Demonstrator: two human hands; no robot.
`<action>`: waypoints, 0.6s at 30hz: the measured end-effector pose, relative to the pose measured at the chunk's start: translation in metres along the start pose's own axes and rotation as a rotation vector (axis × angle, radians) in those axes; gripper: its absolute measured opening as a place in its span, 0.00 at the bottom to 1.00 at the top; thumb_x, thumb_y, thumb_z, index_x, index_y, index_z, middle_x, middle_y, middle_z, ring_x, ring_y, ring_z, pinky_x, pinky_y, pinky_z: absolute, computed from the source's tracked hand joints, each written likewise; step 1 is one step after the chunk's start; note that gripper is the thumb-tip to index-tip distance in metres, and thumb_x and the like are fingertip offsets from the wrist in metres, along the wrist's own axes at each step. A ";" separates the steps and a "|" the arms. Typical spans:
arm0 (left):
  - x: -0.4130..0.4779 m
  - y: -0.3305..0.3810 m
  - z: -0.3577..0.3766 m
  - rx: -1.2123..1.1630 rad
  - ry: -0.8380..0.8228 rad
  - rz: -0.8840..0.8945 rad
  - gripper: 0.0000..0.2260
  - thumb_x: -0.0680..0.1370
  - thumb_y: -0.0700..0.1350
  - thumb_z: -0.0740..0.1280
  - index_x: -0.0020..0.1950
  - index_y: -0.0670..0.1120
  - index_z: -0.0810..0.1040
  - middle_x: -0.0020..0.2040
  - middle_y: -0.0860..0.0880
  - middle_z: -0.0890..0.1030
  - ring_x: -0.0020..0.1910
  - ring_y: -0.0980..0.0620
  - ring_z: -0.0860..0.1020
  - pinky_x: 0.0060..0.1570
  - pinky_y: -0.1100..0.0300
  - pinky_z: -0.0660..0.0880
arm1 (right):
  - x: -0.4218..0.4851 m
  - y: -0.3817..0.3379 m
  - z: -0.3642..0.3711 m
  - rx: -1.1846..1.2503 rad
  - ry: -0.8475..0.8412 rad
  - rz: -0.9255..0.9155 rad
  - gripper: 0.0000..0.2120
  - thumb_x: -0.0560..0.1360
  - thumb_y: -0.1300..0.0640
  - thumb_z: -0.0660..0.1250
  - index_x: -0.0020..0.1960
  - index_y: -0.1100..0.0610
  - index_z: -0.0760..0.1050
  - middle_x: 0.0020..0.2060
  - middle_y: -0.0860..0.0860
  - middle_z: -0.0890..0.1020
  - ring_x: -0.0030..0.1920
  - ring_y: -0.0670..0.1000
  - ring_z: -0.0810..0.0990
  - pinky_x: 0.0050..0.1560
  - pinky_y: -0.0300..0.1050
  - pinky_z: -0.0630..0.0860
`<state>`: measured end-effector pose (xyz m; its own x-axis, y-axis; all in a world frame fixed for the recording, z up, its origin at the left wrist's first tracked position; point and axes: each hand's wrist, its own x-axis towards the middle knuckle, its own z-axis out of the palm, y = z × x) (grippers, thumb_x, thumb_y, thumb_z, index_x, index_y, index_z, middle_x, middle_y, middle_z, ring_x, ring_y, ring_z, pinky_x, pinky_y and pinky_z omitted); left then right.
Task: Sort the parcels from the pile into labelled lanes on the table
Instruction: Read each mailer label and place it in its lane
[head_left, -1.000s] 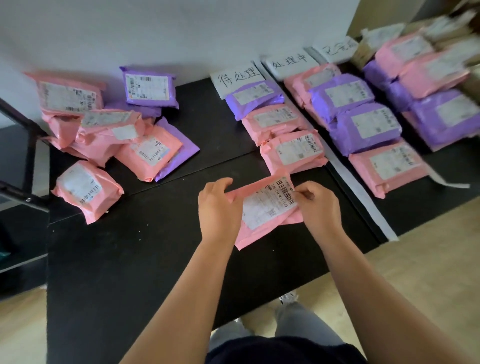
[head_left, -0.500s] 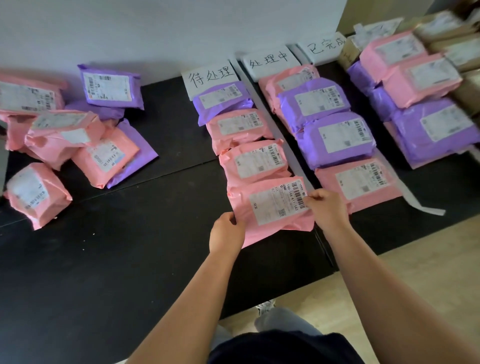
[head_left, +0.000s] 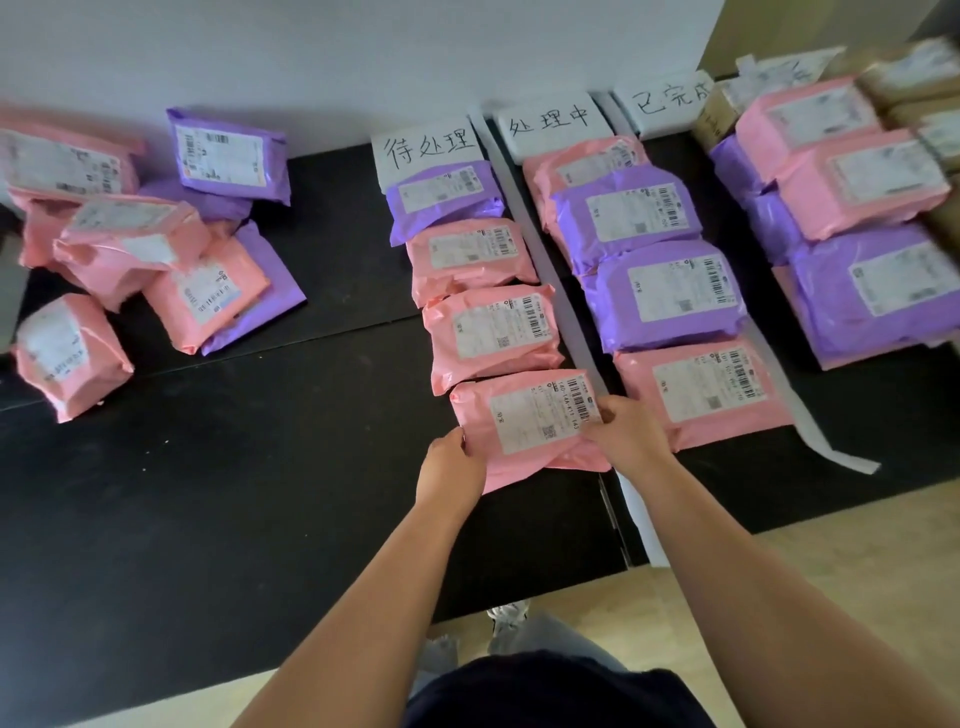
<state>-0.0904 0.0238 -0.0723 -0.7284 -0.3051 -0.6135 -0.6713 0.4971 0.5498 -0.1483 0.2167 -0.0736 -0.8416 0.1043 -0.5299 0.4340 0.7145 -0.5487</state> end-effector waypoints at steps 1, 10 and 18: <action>0.000 -0.001 0.001 -0.001 -0.002 0.008 0.08 0.81 0.41 0.57 0.44 0.47 0.72 0.41 0.50 0.75 0.33 0.55 0.71 0.31 0.63 0.65 | -0.002 -0.001 -0.001 0.001 0.001 -0.008 0.10 0.78 0.60 0.67 0.60 0.54 0.78 0.57 0.51 0.83 0.52 0.49 0.80 0.54 0.44 0.77; -0.009 -0.005 -0.013 -0.086 -0.008 0.051 0.26 0.81 0.42 0.61 0.79 0.51 0.60 0.75 0.48 0.67 0.61 0.52 0.74 0.47 0.64 0.69 | -0.003 0.001 0.004 0.024 0.085 -0.051 0.14 0.78 0.60 0.67 0.63 0.51 0.76 0.57 0.48 0.82 0.52 0.49 0.81 0.41 0.40 0.73; -0.015 -0.027 -0.046 -0.145 0.133 0.031 0.25 0.82 0.43 0.62 0.78 0.53 0.62 0.76 0.48 0.65 0.50 0.58 0.74 0.40 0.68 0.69 | -0.023 -0.037 0.017 0.016 0.212 -0.163 0.13 0.78 0.56 0.67 0.63 0.52 0.75 0.55 0.52 0.79 0.52 0.53 0.81 0.48 0.53 0.83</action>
<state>-0.0676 -0.0227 -0.0520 -0.7541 -0.4011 -0.5201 -0.6542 0.3883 0.6490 -0.1400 0.1763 -0.0521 -0.9485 0.1327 -0.2876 0.2912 0.7226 -0.6270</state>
